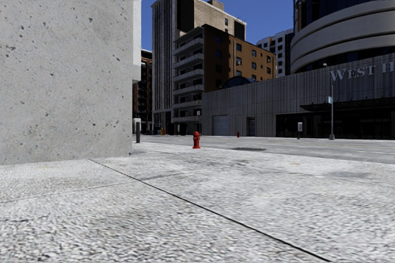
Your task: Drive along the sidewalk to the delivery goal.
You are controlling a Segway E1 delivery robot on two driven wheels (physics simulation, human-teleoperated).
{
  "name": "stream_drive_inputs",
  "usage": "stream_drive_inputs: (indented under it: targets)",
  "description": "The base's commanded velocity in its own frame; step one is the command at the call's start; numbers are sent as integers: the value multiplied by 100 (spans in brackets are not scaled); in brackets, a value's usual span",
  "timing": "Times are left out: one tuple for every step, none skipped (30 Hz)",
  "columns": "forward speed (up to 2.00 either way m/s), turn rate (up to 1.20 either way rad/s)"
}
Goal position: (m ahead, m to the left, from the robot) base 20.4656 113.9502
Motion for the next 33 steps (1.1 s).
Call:
stream_drive_inputs:
  targets:
    - [200, 0]
    - [200, 0]
    - [200, 0]
    - [200, 0]
    - [200, 0]
    - [200, 0]
    - [200, 0]
    - [200, 0]
    - [200, 0]
    - [200, 0]
    - [200, 0]
    - [200, 0]
    - [200, 0]
    - [200, 0]
    - [200, 0]
    - [200, 0]
    - [200, 0]
    - [200, 0]
    - [200, 0]
    - [200, 0]
    - [200, 0]
    - [200, 0]
    - [200, 0]
    - [200, 0]
    - [200, 0]
    - [200, 0]
    - [200, 0]
    - [200, 0]
    - [200, 0]
    - [200, 0]
    - [200, 0]
    - [200, 0]
    - [200, 0]
